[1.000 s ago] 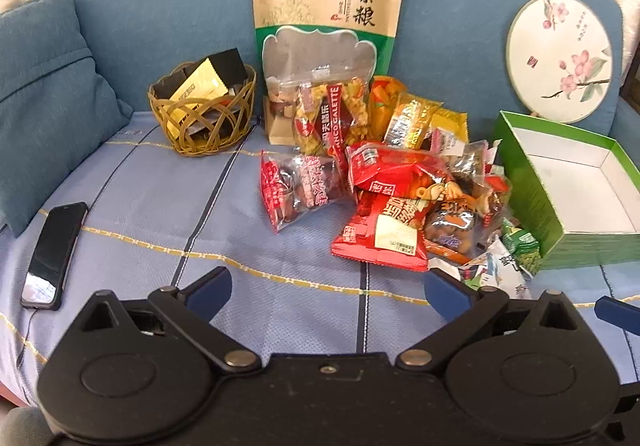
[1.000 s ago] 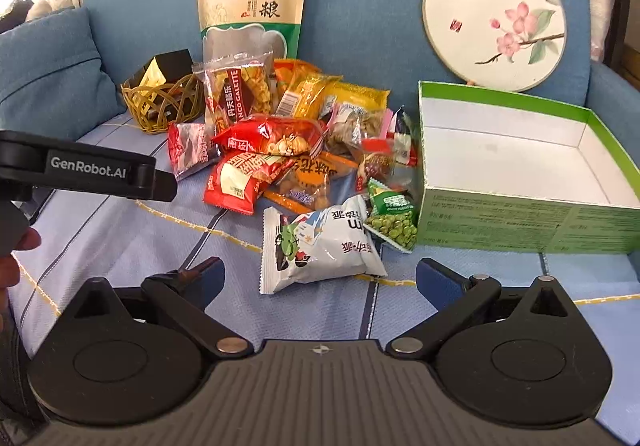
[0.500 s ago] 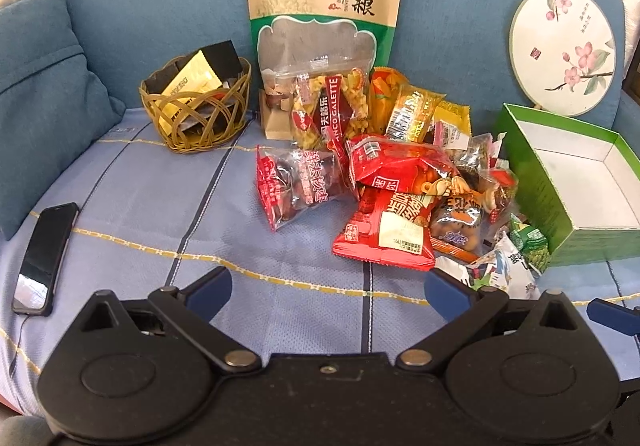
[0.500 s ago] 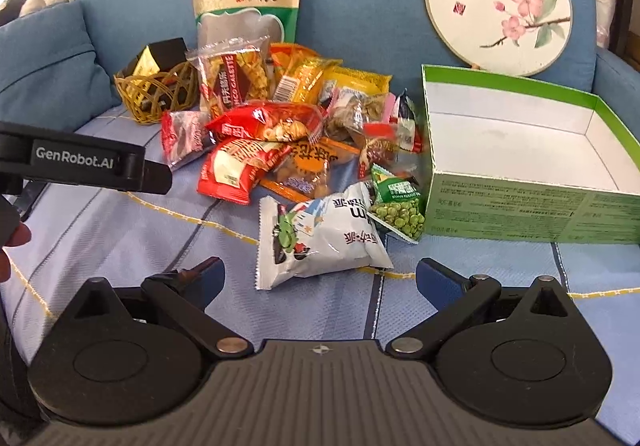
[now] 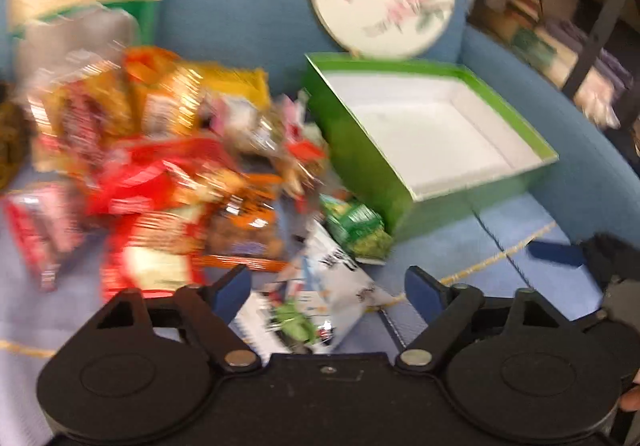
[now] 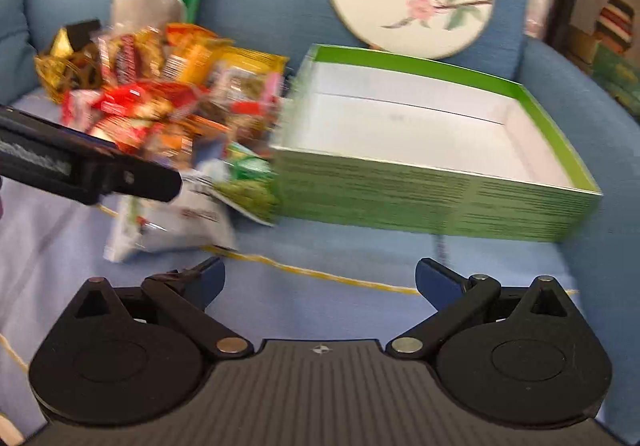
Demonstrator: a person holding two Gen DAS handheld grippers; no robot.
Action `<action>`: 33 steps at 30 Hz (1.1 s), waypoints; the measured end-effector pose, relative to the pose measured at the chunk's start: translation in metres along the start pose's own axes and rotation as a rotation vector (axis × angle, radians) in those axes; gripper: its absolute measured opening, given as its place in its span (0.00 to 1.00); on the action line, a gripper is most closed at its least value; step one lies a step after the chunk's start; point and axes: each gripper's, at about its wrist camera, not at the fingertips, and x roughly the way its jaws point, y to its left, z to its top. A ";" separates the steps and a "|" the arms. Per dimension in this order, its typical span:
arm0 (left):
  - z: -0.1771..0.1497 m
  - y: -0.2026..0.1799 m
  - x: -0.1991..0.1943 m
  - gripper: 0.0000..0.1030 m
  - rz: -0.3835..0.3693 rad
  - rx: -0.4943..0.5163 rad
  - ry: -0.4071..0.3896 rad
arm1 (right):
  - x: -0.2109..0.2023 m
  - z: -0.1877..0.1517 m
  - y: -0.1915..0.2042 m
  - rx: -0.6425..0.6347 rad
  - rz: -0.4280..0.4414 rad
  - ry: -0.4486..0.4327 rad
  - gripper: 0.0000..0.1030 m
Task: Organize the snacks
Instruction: 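Grasp the white cartoon snack bag with left tool while right tool grasps green pea bag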
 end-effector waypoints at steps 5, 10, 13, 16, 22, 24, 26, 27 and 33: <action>-0.013 0.009 0.020 0.42 0.013 0.018 0.038 | 0.002 -0.001 -0.026 0.159 -0.011 0.011 1.00; -0.037 0.025 -0.013 0.41 0.030 -0.067 0.060 | 0.021 0.014 -0.019 0.288 0.180 0.032 1.00; -0.051 0.034 -0.040 0.43 0.069 -0.124 0.054 | 0.037 0.028 0.005 0.258 0.230 0.030 1.00; -0.057 0.041 -0.052 0.45 0.081 -0.185 0.051 | 0.057 0.038 0.019 0.277 0.214 0.029 1.00; -0.054 0.038 -0.063 0.76 0.077 -0.154 0.026 | 0.058 0.030 0.023 0.268 0.225 0.027 0.78; -0.054 0.035 -0.062 0.78 0.061 -0.152 0.033 | 0.046 0.022 0.019 0.261 0.239 0.047 0.78; -0.054 0.032 -0.053 0.81 0.059 -0.147 0.042 | 0.035 0.013 0.014 0.245 0.252 0.058 0.79; -0.054 0.031 -0.048 0.81 0.074 -0.141 0.049 | 0.033 0.012 0.014 0.230 0.255 0.061 0.80; -0.057 0.033 -0.037 0.56 0.107 -0.136 0.064 | 0.042 0.020 0.020 0.169 0.248 0.032 0.93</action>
